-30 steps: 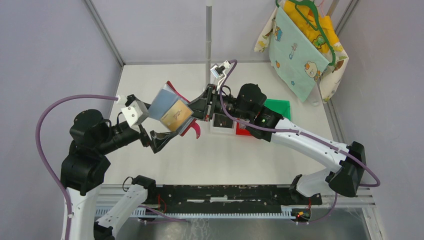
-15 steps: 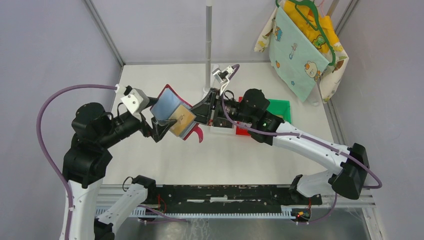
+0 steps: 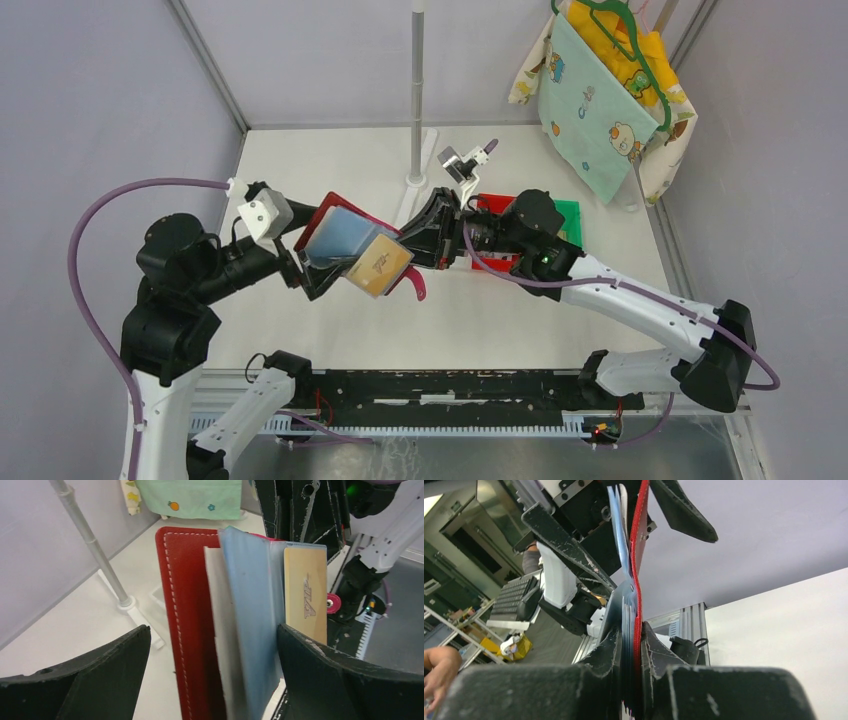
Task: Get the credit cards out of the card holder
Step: Remove the credit card from the card holder.
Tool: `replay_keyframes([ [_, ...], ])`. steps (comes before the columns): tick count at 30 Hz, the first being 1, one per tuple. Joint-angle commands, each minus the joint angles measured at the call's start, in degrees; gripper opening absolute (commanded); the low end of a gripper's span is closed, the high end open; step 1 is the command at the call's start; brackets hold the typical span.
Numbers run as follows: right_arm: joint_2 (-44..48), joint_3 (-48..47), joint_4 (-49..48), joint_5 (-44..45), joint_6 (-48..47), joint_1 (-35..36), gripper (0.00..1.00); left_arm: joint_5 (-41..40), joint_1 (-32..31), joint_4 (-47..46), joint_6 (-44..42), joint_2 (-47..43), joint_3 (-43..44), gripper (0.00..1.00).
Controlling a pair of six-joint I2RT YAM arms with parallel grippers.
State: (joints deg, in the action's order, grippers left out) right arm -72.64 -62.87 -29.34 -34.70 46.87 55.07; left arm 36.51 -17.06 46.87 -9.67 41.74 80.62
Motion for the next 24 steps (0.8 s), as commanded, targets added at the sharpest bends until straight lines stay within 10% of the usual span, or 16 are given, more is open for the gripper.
replay_keyframes([
  [1, 2.87, -3.83, -5.8, -4.46, -3.46, 0.38, 0.0, 7.19, 0.26, 1.21, 4.99, 1.19, 0.71, 1.0],
  [8, 4.24, -4.41, -4.3, -4.33, -6.8, 0.17, 0.0, 18.75, 0.25, 1.7, 8.17, 1.92, 1.55, 0.89],
  [14, 4.34, -5.77, -1.03, -4.76, -9.39, -0.05, 0.0, 21.8, 0.19, 3.87, 5.43, 3.18, 3.05, 0.04],
  [17, 4.44, -6.61, 2.56, -4.59, -11.86, -0.53, 0.03, 22.41, 0.24, 5.58, 3.34, 3.99, 4.11, 0.02],
  [24, 4.89, -17.87, 28.63, 0.54, -32.01, -3.96, 0.67, 21.38, 0.25, 9.04, -2.59, 4.93, 4.91, 0.02],
])
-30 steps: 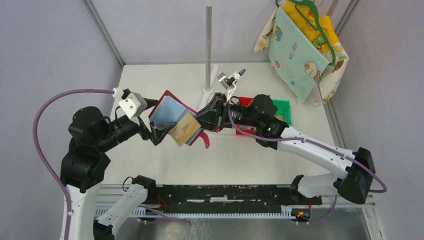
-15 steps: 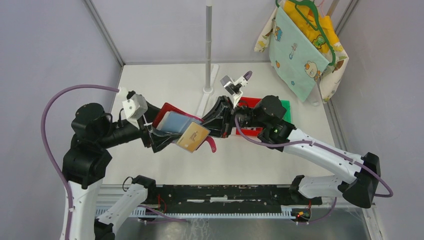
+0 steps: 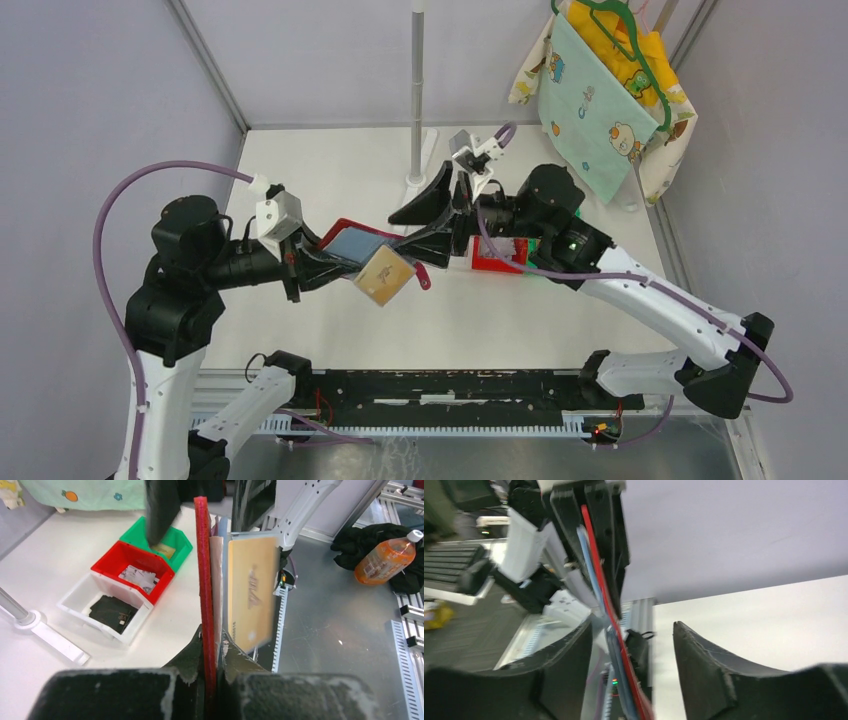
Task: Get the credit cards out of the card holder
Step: Remove the credit card from the card holder.
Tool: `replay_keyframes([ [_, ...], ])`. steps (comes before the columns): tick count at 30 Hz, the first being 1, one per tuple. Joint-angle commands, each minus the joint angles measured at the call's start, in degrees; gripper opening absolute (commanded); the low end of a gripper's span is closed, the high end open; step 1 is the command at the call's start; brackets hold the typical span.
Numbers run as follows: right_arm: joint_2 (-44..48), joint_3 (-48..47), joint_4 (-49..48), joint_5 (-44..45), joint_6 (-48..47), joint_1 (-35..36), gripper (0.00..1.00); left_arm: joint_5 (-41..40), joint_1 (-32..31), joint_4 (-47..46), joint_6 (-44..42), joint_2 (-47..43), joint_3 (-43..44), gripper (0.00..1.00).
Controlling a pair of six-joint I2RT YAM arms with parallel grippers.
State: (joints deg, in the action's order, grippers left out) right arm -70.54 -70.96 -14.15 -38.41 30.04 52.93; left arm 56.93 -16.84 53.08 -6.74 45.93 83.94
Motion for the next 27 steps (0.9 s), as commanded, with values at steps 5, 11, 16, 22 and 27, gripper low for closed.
replay_keyframes([
  [5, -0.06, -19.45, 26.88, 0.23, -26.57, -3.18, 0.87, -0.97, 0.07, 4.42, -10.64, 0.61, -0.92, 0.02],
  [11, -6.49, -24.64, 29.56, -8.21, -27.8, -1.26, 0.98, -0.56, -0.02, 8.41, -17.54, 0.62, -1.67, 0.02],
  [16, -10.35, -26.66, 33.26, -8.04, -31.15, 3.54, 0.91, -0.65, 0.01, 11.76, -21.91, 0.99, -1.45, 0.03],
  [22, -14.11, -29.69, 36.03, -6.25, -31.89, 6.79, 0.65, -0.44, 0.0, 15.69, -26.2, 1.34, -1.61, 0.03],
  [27, -14.39, -29.01, 34.1, -6.16, -30.61, 7.54, 0.23, -0.58, 0.04, 19.24, -29.76, 1.26, -0.91, 0.06],
])
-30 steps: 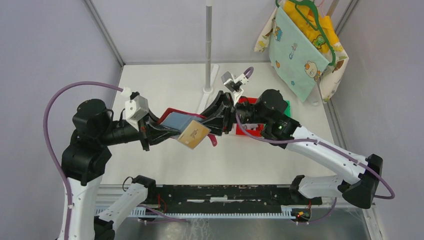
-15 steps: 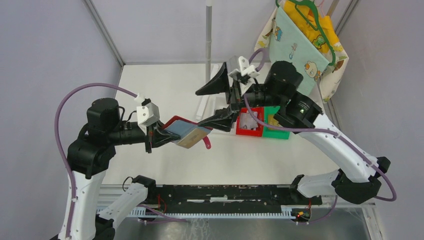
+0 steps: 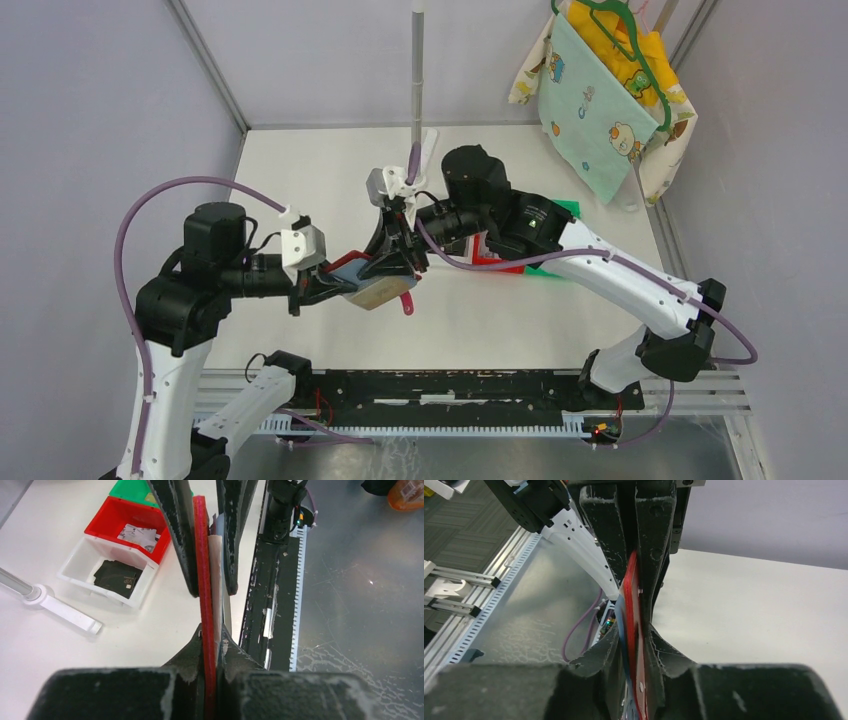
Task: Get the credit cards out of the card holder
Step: Remove the credit card from the card holder.
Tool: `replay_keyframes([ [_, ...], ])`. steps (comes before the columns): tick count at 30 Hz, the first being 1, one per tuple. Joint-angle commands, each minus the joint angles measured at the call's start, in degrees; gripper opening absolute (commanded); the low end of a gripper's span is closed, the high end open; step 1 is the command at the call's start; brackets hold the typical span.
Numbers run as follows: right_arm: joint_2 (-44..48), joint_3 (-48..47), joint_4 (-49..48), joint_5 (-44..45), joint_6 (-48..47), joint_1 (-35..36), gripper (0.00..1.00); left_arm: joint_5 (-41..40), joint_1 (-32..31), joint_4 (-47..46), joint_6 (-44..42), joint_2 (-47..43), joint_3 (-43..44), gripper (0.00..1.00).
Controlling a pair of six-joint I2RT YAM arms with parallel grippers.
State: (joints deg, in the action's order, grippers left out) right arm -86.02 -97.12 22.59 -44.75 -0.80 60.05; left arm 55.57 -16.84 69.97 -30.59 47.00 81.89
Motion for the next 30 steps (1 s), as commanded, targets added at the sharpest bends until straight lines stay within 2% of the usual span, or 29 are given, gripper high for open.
replay_keyframes([
  [1, 1.24, -2.52, -3.42, 0.19, 0.66, 0.45, 0.13, 0.69, 0.03, 2.84, -6.55, 0.17, 1.17, 0.09],
  [2, 1.55, -2.17, -4.4, 0.55, 0.71, 0.5, 0.06, 0.57, 0.08, 3.03, -6.81, -0.01, 1.13, 0.18],
  [3, 1.88, -1.83, -5.31, 1.34, 2.51, 0.46, 0.0, 0.68, 0.02, 3.06, -6.85, -0.08, 1.01, 0.38],
  [5, 3.37, -0.13, -8.45, 5.19, 4.46, 0.42, 0.0, 0.72, 0.0, 1.98, -5.59, -0.31, 0.51, 0.9],
  [6, 4.6, 1.15, -10.87, 6.84, 5.82, 0.42, 0.0, 0.7, 0.06, -0.21, -2.85, -0.62, -0.34, 0.98],
  [9, 8.88, 8.01, -21.41, 10.52, 11.67, 0.24, 0.0, 0.01, 0.04, -10.93, 9.79, -2.24, -3.55, 1.0],
  [14, 16.63, 21.57, -40.47, 17.72, 22.18, 0.24, 0.0, -4.18, 0.06, -34.98, 35.02, -7.21, -10.9, 1.0],
  [17, 19.2, 28.73, -51.2, 21.35, 28.82, 0.26, 0.0, -5.08, -0.02, -42.74, 44.34, -8.99, -13.32, 1.0],
  [22, 18.91, 34.27, -62.44, 24.57, 37.58, 0.24, 0.0, -2.96, 0.03, -49.17, 52.6, -10.01, -14.04, 1.0],
  [26, 17.94, 36.36, -71.25, 26.08, 43.02, 0.29, 0.0, -2.5, 0.05, -49.96, 54.06, -11.41, -14.31, 1.0],
  [30, 17.07, 37.15, -75.8, 27.88, 45.38, 0.71, 0.0, -2.28, 0.05, -51.71, 56.23, -13.33, -15.73, 1.0],
])
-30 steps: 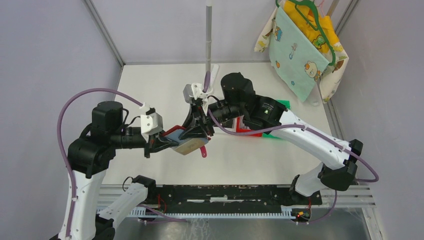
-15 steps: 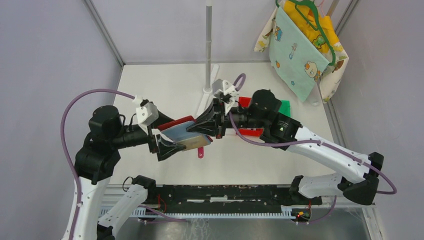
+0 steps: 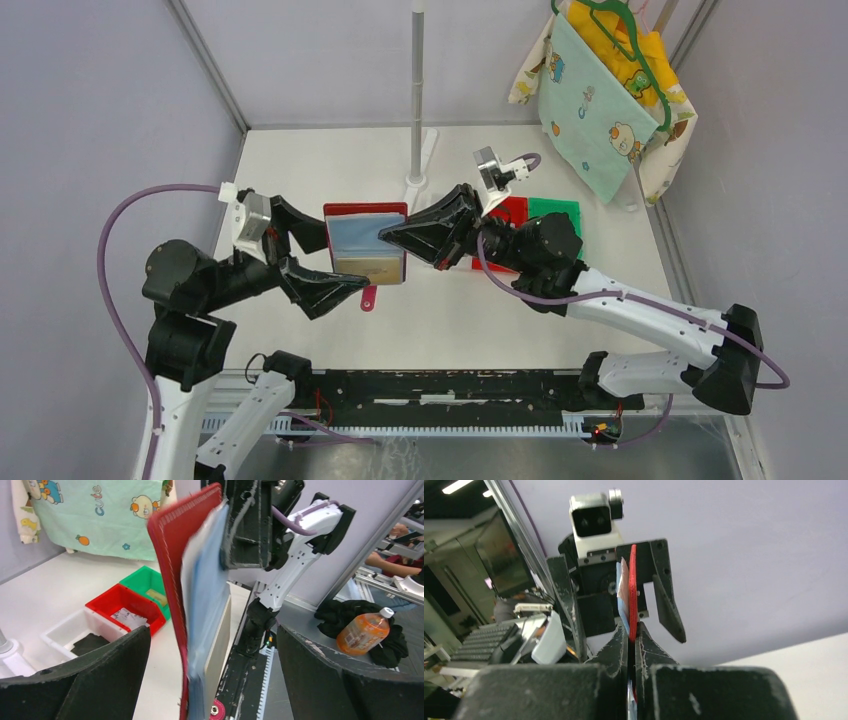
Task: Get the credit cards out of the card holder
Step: Remove the credit card from the card holder.
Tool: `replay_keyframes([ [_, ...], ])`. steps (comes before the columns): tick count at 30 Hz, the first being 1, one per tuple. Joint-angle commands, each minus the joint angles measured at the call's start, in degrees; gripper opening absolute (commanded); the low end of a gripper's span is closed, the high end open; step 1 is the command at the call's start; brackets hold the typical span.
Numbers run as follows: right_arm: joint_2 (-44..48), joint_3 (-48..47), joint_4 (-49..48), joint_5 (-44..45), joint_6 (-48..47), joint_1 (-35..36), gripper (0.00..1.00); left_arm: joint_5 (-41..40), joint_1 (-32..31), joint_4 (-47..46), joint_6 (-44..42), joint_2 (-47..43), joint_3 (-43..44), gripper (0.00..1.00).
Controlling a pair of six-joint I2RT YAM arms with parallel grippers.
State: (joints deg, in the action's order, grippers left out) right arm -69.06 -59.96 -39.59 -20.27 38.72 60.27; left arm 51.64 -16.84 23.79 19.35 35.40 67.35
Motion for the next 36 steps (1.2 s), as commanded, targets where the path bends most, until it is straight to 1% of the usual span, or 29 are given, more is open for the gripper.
replay_keyframes([
  [1, -0.01, 0.38, -14.56, 3.9, 6.15, 0.75, 0.0, 1.94, 0.01, -6.25, 6.94, -2.07, -1.51, 1.0],
  [8, -0.2, 3.52, -21.7, 7.75, 7.33, 2.73, 0.0, 1.66, 0.01, -8.57, 8.78, -3.24, -3.0, 0.99],
  [12, 0.21, 5.54, -24.56, 10.01, 7.47, 3.55, 0.0, 0.4, 0.08, -12.2, 11.22, -4.16, -4.47, 0.96],
  [14, 0.6, 6.64, -25.86, 11.15, 7.42, 3.82, 0.0, 0.63, -0.01, -13.34, 12.82, -4.05, -4.51, 0.92],
  [17, 1.48, 8.19, -27.28, 13.43, 6.75, 4.45, 0.0, 2.48, 0.02, -13.94, 15.13, -3.4, -4.64, 0.83],
  [24, 1.91, 10.2, -31.01, 18.51, 4.46, 6.2, 0.0, 6.2, 0.0, -13.73, 15.82, -4.14, -7.11, 0.68],
  [27, 1.4, 10.56, -32.06, 19.92, 3.84, 6.91, 0.0, 7.14, 0.04, -13.16, 15.27, -4.51, -8.51, 0.57],
  [29, 0.95, 11.04, -32.92, 21.41, 3.58, 7.37, 0.0, 7.39, 0.01, -12.65, 14.32, -4.5, -9.04, 0.46],
  [32, 0.35, 11.34, -32.61, 20.95, 3.41, 7.67, 0.0, 6.93, 0.11, -10.49, 11.74, -3.85, -8.15, 0.18],
  [33, 0.51, 11.42, -31.6, 20.78, 3.16, 7.67, 0.0, 6.78, -0.02, -8.97, 10.03, -3.43, -7.25, 0.12],
  [34, 1.02, 11.57, -29.71, 20.44, 2.59, 7.67, 0.04, 6.74, 0.08, -6.83, 7.79, -2.79, -5.66, 0.05],
  [35, 1.69, 11.56, -27.18, 20.37, 1.62, 7.51, 0.13, 6.9, 0.01, -3.25, 3.64, -2.08, -4.34, 0.02],
  [36, 2.53, 11.24, -24.31, 17.92, -0.51, 7.29, 0.2, 7.1, 0.03, 0.11, 1.23, -1.27, -2.63, 0.02],
])
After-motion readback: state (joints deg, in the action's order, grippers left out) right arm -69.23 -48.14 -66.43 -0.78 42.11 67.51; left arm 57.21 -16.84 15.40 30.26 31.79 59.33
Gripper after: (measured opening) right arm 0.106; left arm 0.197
